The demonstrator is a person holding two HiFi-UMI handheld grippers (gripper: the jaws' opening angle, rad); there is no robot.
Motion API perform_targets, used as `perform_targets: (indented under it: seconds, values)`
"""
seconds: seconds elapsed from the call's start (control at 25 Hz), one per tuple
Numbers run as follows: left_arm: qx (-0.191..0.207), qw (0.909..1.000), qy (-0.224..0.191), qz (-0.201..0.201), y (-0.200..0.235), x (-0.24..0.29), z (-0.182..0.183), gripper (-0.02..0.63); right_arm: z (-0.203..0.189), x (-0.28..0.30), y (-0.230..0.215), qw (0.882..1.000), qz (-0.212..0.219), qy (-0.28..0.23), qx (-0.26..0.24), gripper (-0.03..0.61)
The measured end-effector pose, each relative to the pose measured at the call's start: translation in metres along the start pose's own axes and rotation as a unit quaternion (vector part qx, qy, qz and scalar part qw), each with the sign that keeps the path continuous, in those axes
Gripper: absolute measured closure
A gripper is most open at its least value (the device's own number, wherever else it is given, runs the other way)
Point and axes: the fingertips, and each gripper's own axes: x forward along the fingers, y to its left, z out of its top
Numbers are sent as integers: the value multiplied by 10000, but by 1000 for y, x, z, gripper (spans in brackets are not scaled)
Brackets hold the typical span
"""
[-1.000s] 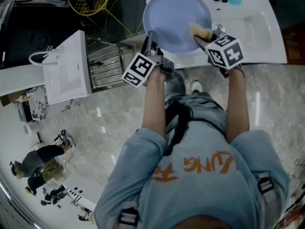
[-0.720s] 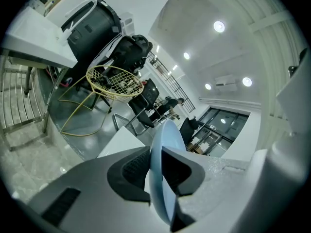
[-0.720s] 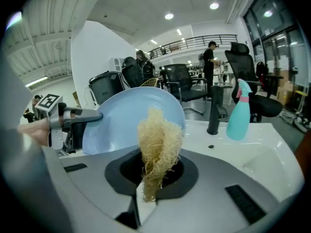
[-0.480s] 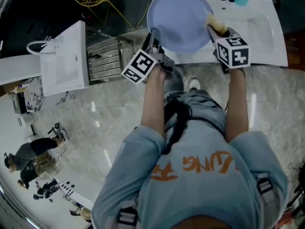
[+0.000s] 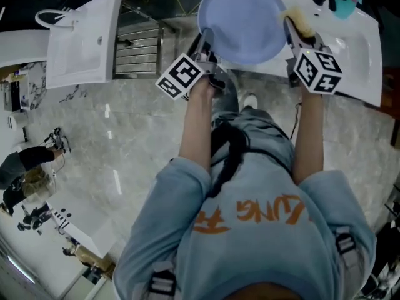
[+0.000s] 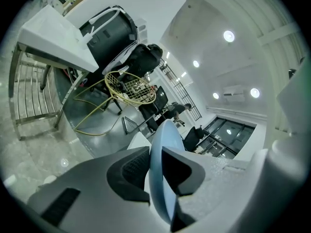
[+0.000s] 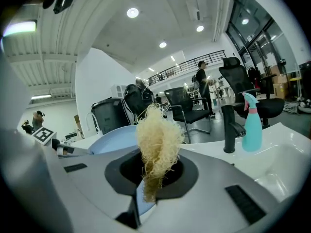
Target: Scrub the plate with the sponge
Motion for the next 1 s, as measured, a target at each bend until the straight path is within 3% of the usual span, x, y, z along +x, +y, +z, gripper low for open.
perform_targets:
  seconds: [0.4, 0.6, 1.0]
  values:
    - [-472, 9984, 293, 77, 34, -31, -21, 554, -22, 15, 24, 9995, 235, 200, 51, 546]
    - [-575, 9968, 426, 346, 56, -45, -40, 552, -46, 18, 27, 9987, 303, 393, 149, 546]
    - [-1219, 9886, 434, 771, 89, -60, -69, 551, -69, 18, 30, 9966, 432, 657, 265, 546]
